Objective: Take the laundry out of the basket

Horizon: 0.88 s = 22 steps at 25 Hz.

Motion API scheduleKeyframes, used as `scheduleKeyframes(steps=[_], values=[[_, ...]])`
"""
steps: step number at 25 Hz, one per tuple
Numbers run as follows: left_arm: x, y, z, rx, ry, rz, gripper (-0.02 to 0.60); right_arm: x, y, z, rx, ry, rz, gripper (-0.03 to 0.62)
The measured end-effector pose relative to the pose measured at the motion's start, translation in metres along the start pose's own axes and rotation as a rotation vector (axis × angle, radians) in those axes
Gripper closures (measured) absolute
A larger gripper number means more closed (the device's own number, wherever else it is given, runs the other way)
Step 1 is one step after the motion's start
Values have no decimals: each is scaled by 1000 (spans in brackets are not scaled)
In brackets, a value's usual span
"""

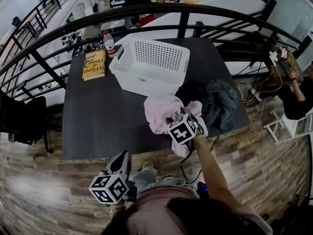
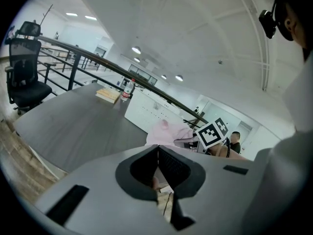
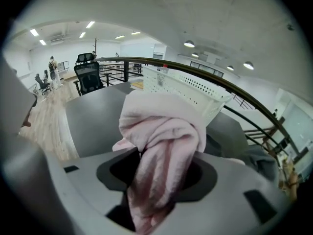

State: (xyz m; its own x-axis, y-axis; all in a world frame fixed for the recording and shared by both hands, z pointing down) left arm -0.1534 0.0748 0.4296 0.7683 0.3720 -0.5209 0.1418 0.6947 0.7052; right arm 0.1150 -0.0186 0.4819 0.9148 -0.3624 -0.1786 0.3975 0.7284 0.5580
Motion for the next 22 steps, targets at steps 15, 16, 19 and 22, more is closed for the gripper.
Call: scheduleKeyframes(steps=[15,16,19,22], values=[[14,6,0,-12,44,21,584,6,-1,-49,131,36,35,332],[17,8,-1,-12,46,24,583,6,-1,-55,152,41,37,332],[27,15,-3,-9,48,26,584,9,0,-72,203,50,40,332],[39,24,-5,-6,47,27,583,13,5,-86,242,35,64,332]])
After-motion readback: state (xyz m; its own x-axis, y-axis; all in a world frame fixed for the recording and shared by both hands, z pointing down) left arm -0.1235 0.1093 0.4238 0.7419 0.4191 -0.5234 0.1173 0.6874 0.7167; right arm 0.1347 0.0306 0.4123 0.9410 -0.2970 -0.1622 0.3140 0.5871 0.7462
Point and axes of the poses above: the fingertips, and each gripper's own axes: z forward along the fingers, x to its right, y out of its underside, the point moved 7 cm from there along -z, backward along the fingers, and after that the axes turned 2 degrees about -x, right-handed, at the moved point
